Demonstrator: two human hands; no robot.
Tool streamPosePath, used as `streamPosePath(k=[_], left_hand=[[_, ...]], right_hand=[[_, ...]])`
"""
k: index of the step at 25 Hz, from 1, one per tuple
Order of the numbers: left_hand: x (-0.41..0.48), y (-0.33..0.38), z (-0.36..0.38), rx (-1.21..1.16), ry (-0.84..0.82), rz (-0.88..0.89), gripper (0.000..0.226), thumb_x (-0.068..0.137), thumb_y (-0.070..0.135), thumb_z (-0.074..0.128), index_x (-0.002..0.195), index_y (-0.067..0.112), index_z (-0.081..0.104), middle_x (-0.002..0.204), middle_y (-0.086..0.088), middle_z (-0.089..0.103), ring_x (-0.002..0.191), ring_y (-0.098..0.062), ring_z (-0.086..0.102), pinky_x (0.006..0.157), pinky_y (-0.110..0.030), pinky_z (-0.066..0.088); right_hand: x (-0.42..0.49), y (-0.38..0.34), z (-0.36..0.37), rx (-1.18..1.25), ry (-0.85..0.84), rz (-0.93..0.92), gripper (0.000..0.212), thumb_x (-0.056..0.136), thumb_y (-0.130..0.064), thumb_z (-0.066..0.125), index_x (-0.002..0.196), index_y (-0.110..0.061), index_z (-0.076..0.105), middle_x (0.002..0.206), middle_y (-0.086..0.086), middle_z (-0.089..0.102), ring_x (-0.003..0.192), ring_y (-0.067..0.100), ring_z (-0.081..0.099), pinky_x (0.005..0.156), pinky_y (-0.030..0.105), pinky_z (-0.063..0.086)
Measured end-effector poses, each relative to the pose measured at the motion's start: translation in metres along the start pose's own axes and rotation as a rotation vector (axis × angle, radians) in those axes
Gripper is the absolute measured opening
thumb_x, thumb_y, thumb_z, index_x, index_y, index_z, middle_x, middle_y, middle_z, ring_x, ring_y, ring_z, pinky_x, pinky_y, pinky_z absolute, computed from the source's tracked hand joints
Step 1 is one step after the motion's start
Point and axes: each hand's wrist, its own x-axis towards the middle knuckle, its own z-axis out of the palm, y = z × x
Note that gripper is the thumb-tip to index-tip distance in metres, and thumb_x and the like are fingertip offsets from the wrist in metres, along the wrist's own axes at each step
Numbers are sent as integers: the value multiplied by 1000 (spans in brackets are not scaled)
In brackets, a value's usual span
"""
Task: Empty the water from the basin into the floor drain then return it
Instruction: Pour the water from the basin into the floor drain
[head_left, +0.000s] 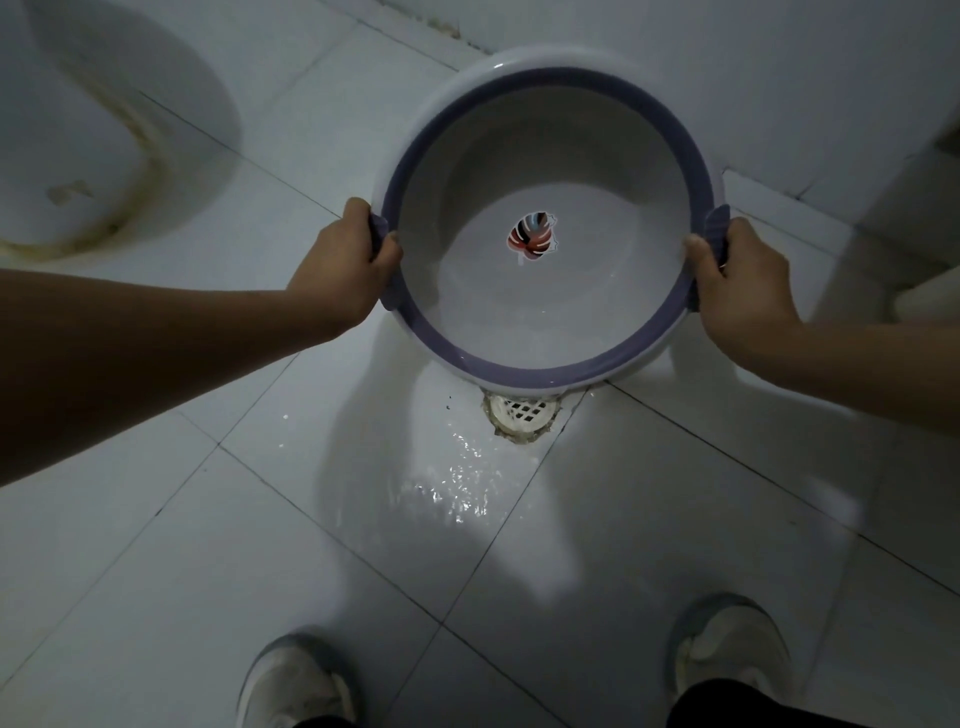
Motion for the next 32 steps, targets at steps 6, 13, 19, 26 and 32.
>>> streamPosePath(k=[6, 13, 19, 26, 32], left_hand=[[-11, -1, 1, -73, -33, -13, 17, 104, 34, 39, 104, 18, 41, 97, -5, 58, 74, -17, 62, 56, -24, 54], [-20, 0, 0, -96, -49, -39, 15, 104, 32, 39, 106, 17, 40, 101, -8, 59, 76, -21, 64, 58, -24, 57], [-22, 4, -8, -99, -64, -24, 17, 104, 33, 39, 105, 16, 39, 101, -11, 61, 84, -28, 65, 69, -39, 61], [-25, -2, -8, -64, -54, -27, 16, 103, 32, 41, 108, 18, 37, 95, -9, 58, 79, -27, 63, 59, -28, 54], [-33, -2, -13, -54, -63, 37, 19, 102, 32, 42, 109, 16, 38, 96, -14, 61, 79, -32, 65, 67, -45, 59]], right_hand=[[-4, 4, -2, -20, 22, -58, 26, 102, -29, 45, 104, -3, 50, 84, 11, 54, 66, 15, 49, 49, 7, 32], [-9, 6, -3, 0, 23, -113, 23, 102, -25, 46, 100, -2, 49, 81, 10, 52, 62, 11, 43, 48, 2, 32], [-10, 7, -5, 19, 19, -109, 29, 102, -26, 47, 104, 2, 51, 83, 11, 55, 63, 7, 48, 50, 1, 35], [-14, 4, -9, 20, 28, -150, 24, 100, -25, 50, 100, -1, 52, 77, 3, 54, 63, 0, 49, 51, 0, 35], [-24, 6, -15, -54, 40, -212, 23, 99, -23, 53, 94, -1, 52, 77, 9, 56, 60, 5, 47, 54, 2, 35]])
